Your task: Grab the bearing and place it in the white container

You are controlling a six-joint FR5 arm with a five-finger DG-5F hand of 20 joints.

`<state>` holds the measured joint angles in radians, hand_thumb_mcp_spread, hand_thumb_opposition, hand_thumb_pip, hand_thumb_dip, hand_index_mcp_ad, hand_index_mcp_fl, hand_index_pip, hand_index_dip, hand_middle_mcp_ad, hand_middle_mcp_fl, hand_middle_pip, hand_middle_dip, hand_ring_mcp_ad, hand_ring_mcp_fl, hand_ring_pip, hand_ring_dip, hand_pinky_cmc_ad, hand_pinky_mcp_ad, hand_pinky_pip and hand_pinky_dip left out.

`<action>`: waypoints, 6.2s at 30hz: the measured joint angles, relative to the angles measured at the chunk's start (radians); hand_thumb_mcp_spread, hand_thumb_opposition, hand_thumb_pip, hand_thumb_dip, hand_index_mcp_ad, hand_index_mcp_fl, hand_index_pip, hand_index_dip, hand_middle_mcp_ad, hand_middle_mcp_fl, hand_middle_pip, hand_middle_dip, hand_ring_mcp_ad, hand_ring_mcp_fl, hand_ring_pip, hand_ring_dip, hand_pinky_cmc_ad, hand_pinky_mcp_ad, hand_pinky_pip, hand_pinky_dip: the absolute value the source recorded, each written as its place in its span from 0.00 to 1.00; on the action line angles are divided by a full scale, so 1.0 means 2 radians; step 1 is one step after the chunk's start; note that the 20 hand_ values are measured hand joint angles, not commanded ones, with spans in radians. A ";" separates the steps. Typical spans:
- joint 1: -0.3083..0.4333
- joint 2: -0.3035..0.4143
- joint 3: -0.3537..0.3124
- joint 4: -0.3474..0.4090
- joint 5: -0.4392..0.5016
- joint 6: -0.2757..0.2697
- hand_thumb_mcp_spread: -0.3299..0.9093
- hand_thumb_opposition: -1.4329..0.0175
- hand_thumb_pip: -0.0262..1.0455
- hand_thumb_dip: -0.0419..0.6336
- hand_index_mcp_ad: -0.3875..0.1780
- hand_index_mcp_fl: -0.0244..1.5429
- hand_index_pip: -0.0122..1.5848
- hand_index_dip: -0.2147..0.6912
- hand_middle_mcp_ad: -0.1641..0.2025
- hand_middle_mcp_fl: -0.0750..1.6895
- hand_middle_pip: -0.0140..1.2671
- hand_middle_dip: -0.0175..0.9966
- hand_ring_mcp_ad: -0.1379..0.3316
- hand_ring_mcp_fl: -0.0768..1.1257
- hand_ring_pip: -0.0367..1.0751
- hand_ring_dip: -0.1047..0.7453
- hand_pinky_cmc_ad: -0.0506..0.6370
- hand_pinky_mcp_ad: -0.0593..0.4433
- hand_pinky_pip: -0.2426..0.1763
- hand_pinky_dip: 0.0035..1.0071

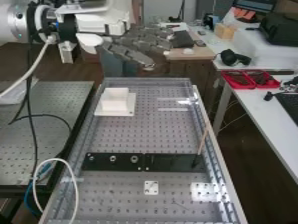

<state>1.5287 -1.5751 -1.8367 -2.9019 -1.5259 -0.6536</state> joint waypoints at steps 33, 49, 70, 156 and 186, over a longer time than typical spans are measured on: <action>-0.106 -0.116 -0.060 0.132 -0.103 0.018 0.58 0.47 0.46 0.33 0.51 0.16 0.09 0.33 0.65 0.08 0.12 0.17 0.61 0.07 0.12 0.17 0.59 0.70 0.44 0.19; -0.101 -0.157 -0.046 0.146 -0.110 -0.001 0.59 0.45 0.53 0.38 0.48 0.20 0.46 0.33 0.65 0.05 0.12 0.17 0.61 0.07 0.13 0.18 0.60 0.70 0.43 0.17; -0.177 -0.228 -0.013 0.179 -0.255 -0.031 0.59 0.42 0.55 0.44 0.48 0.08 0.82 0.50 0.65 0.06 0.12 0.17 0.61 0.07 0.12 0.18 0.60 0.70 0.43 0.17; -0.188 -0.275 -0.018 0.233 -0.265 -0.032 0.62 0.40 0.62 0.57 0.48 0.07 0.88 0.59 0.65 0.05 0.12 0.19 0.60 0.07 0.13 0.18 0.60 0.70 0.43 0.17; -0.184 -0.273 -0.012 0.222 -0.272 -0.078 0.62 0.42 0.60 0.53 0.48 0.07 0.88 0.58 0.65 0.06 0.11 0.19 0.59 0.07 0.12 0.18 0.60 0.70 0.43 0.17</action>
<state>1.1601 -2.1212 -1.8603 -2.4573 -2.0705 -0.8097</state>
